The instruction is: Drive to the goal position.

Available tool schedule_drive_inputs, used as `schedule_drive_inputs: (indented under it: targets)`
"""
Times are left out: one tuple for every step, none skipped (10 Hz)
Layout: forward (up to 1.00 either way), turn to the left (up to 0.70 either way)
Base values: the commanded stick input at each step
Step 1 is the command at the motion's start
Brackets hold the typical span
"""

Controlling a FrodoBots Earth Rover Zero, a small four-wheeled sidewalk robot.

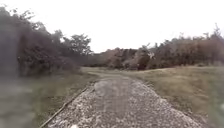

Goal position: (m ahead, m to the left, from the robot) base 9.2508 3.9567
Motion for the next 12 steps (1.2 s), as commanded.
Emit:
schedule_drive_inputs:
  targets:
    - [0.85,0.01]
    - [0.85,0.01]
    - [0.85,0.01]
    - [0.85,0.01]
    - [0.85,0.01]
    - [0.85,0.01]
    - [0.85,0.01]
    - [0.85,0.01]
    - [0.85,0.01]
    - [0.85,0.01]
    - [0.85,0.01]
    - [0.85,0.01]
